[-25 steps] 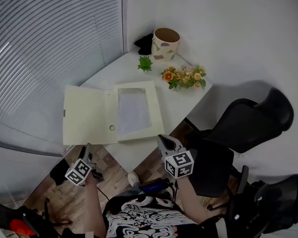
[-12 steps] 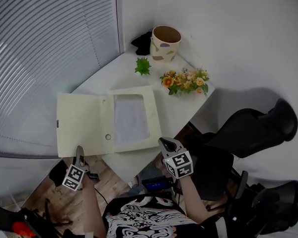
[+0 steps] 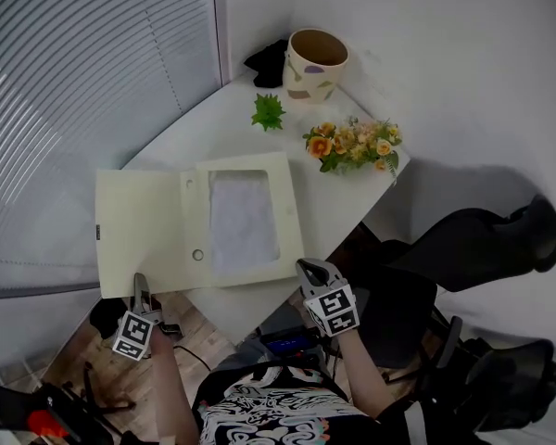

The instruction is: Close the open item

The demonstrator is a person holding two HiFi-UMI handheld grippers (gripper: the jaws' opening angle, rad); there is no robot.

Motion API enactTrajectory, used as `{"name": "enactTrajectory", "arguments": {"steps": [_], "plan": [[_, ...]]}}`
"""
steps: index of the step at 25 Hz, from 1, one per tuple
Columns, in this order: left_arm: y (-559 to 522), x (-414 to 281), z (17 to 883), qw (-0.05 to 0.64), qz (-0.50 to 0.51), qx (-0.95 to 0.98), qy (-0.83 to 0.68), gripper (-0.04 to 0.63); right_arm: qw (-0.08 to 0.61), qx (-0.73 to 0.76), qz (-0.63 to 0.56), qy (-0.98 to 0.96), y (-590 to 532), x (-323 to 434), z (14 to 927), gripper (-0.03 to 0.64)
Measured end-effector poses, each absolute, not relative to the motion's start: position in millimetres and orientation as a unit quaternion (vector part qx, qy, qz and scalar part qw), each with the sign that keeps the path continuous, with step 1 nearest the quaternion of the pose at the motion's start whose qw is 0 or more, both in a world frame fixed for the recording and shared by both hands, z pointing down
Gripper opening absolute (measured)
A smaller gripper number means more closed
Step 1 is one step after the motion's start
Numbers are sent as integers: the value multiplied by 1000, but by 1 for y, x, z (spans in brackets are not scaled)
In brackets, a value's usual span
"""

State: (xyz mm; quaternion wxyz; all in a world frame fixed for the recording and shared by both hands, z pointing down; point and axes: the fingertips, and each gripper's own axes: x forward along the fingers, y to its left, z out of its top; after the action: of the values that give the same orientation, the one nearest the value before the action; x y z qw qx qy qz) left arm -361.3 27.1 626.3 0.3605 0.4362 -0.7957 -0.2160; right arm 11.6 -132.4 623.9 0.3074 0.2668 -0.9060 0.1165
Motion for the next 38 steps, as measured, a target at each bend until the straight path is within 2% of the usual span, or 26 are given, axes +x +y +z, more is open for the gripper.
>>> {"name": "enactTrajectory", "arguments": {"steps": [22, 38], "plan": [[24, -362, 620, 358, -212, 465, -782, 25, 307, 280, 115, -902, -133, 9, 624, 3], [11, -334, 574, 323, -226, 528, -752, 3, 292, 295, 126, -901, -133, 11, 624, 3]]}}
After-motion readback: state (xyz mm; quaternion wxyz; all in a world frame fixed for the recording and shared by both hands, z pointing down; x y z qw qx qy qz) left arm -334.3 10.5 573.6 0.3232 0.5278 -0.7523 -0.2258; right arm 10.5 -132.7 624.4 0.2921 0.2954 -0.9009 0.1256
